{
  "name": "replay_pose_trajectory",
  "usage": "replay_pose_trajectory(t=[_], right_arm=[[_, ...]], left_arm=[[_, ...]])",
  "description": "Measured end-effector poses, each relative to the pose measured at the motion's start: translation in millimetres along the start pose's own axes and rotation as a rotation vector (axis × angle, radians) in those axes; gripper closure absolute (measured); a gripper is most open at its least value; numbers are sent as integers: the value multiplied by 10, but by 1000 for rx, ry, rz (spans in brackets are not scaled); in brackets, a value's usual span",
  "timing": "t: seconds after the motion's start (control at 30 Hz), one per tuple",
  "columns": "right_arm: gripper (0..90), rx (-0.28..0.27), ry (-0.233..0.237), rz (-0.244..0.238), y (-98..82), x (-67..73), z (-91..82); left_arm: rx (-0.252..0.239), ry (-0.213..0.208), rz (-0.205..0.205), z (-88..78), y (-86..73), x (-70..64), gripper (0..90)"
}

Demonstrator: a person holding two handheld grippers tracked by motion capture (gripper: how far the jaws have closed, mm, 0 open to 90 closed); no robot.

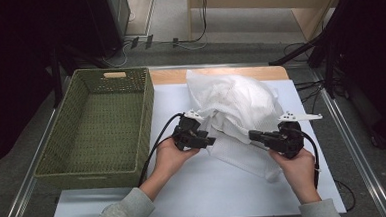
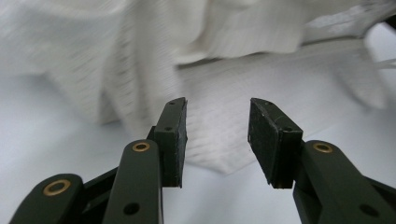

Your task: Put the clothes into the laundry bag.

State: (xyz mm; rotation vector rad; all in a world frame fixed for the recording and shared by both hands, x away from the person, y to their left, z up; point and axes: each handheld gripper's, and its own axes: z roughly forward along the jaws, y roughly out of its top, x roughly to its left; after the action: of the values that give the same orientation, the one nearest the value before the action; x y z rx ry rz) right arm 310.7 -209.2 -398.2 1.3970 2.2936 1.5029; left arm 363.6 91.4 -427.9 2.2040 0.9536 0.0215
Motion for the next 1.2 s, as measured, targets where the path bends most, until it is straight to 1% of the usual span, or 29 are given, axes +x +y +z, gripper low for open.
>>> replay_pose_trajectory(t=[0.03,0.1,0.17,0.2,0.23,0.27,0.3,0.33,0.4,0.43,0.47,0.53,0.63,0.67,0.8,0.9,0.97,1.03,1.1,1.2], right_arm=[[900,1,1,-1,0,-2,2],[900,1,1,-2,1,-3,3],[900,1,2,-1,3,-1,4],[899,1,2,-2,3,-1,5],[900,0,3,-1,4,0,5],[900,-1,4,-5,4,-2,7],[900,0,4,-3,4,-1,8],[900,0,4,-3,4,0,10],[899,4,6,-3,4,2,11],[900,4,6,-3,3,2,11],[900,2,4,-5,2,-2,10],[900,5,3,-4,0,-9,6],[900,9,-1,-2,-2,-31,14],[900,12,0,1,-2,-32,18],[900,19,-1,-6,5,-20,44],[900,25,1,-12,10,-2,63],[900,33,-1,-15,10,2,75],[899,36,2,-15,11,1,83],[900,35,3,-16,13,-2,83],[899,38,7,-17,14,-1,79]], left_arm=[[7,10,-1,9,-2,17,581],[1,43,-30,77,-9,98,581],[-8,37,-61,131,-7,168,577],[-11,27,-78,164,-3,198,577],[-15,6,-100,211,9,224,577],[-16,11,-96,252,23,227,579],[-9,24,-88,288,43,224,588],[-8,35,-82,314,59,225,622],[-13,29,-88,333,81,228,717],[-18,8,-94,318,83,226,799],[-22,-4,-98,295,81,213,863],[-25,-26,-92,223,64,165,881],[-39,-50,-66,38,-16,38,884],[-41,-61,-55,-45,-68,-9,884],[-49,-83,-29,-280,-267,-175,882],[-66,-102,-24,-445,-409,-285,881],[-84,-108,-27,-565,-469,-337,881],[-98,-114,-20,-689,-526,-374,881],[-93,-108,-21,-790,-603,-403,880],[-72,-100,-41,-883,-781,-408,879]])
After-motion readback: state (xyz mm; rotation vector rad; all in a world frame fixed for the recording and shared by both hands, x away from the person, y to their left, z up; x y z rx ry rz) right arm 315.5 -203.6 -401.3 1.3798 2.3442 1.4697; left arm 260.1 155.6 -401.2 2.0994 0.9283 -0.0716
